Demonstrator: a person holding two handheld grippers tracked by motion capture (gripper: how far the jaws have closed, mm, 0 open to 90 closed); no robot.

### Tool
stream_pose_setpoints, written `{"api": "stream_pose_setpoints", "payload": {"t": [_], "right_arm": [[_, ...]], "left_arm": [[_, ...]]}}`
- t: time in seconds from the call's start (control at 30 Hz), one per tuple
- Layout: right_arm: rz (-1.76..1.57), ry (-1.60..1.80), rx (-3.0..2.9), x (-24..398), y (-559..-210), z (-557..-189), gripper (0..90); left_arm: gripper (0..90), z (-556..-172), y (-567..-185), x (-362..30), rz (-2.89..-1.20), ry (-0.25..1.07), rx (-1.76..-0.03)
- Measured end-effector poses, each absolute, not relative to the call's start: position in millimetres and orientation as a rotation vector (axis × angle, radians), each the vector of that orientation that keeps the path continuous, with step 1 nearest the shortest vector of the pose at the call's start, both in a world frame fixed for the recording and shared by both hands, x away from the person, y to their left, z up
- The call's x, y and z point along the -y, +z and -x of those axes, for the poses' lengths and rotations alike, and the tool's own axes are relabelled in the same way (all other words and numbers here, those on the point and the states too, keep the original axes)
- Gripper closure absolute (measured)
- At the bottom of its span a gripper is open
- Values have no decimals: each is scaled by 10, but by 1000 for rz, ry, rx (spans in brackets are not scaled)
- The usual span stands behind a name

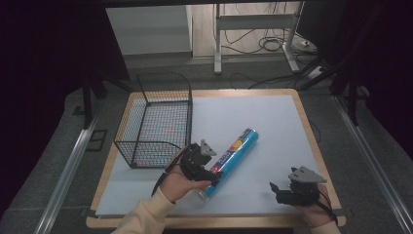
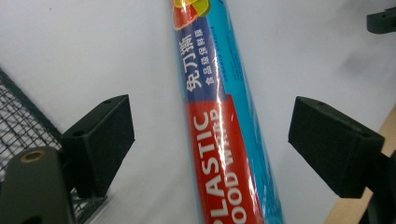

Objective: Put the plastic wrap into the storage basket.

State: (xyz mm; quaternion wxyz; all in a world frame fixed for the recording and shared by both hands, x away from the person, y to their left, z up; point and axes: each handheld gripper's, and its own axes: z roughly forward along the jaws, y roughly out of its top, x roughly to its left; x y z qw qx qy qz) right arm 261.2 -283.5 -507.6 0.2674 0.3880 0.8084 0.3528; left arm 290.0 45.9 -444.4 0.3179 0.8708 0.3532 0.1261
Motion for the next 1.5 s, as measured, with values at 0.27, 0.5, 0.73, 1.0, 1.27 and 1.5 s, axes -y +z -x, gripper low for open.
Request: {"api": "stream_pose_setpoints", "payload": {"t": [0.27, 0.5, 0.73, 1.0, 1.27, 1.5], "right_arm": [[-1055, 960, -2175, 2845, -5074, -2617, 89], [-1055, 958, -2175, 2844, -5073, -2616, 89], [-1055, 952, -2179, 2840, -5079, -2619, 90], [-1056, 953, -2176, 2843, -5073, -2616, 90], [-1056, 949, -2177, 2847, -5077, -2621, 90], [-1063, 938, -2173, 2849, -5078, -2622, 91]], "left_arm": [[143, -2996, -4489, -330, -2315, 320, -937], [136, -3078, -4534, -254, -2327, 302, -949], [121, -3164, -4573, -147, -2341, 279, -950], [122, -3271, -4631, -30, -2367, 267, -969], [129, -3378, -4701, 93, -2395, 244, -988], [144, -3514, -4763, 200, -2428, 234, -1002]]}}
